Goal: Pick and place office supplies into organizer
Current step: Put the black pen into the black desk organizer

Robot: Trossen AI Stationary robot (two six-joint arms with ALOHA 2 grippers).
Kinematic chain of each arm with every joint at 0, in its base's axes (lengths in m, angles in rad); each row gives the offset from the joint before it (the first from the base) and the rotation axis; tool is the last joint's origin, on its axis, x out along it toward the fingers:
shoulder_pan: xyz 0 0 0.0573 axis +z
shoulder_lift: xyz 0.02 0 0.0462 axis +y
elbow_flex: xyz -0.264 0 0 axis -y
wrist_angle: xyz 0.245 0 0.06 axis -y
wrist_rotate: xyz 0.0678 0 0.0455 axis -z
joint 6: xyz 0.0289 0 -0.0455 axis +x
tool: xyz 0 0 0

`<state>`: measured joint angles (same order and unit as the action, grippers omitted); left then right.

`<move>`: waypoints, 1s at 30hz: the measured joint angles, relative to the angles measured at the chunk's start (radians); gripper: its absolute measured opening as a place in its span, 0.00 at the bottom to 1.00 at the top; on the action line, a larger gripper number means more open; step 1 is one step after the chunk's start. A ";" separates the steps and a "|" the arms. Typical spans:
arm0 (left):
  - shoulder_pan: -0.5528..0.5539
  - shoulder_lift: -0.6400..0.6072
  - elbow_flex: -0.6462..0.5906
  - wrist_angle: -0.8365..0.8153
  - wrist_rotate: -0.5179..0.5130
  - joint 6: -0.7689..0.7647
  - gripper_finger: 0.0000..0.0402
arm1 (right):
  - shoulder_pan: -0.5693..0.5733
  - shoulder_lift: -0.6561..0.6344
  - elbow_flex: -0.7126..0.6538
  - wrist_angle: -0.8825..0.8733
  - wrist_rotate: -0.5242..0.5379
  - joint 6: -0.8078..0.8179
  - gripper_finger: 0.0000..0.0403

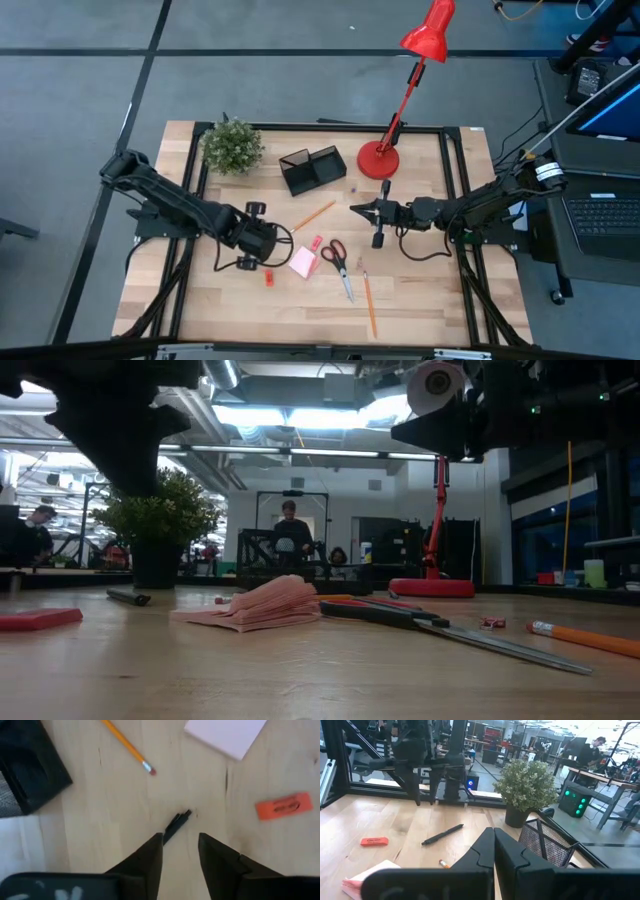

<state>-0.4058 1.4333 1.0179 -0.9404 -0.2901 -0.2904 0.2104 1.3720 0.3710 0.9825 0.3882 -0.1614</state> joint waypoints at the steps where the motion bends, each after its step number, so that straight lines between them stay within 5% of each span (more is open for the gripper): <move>1: 0.003 0.005 -0.008 -0.007 0.015 0.000 0.32 | 0.000 0.000 0.000 0.000 -0.001 0.000 0.02; 15: 0.121 0.114 -0.074 -0.022 0.067 0.209 0.28 | -0.006 0.000 0.007 -0.007 -0.060 0.004 0.02; 30: 0.250 0.002 -0.284 0.203 0.165 0.396 0.26 | -0.006 0.001 0.007 -0.028 -0.060 0.007 0.02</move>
<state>-0.1553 1.4357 0.7337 -0.7373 -0.1249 0.1053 0.2043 1.3727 0.3779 0.9546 0.3279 -0.1543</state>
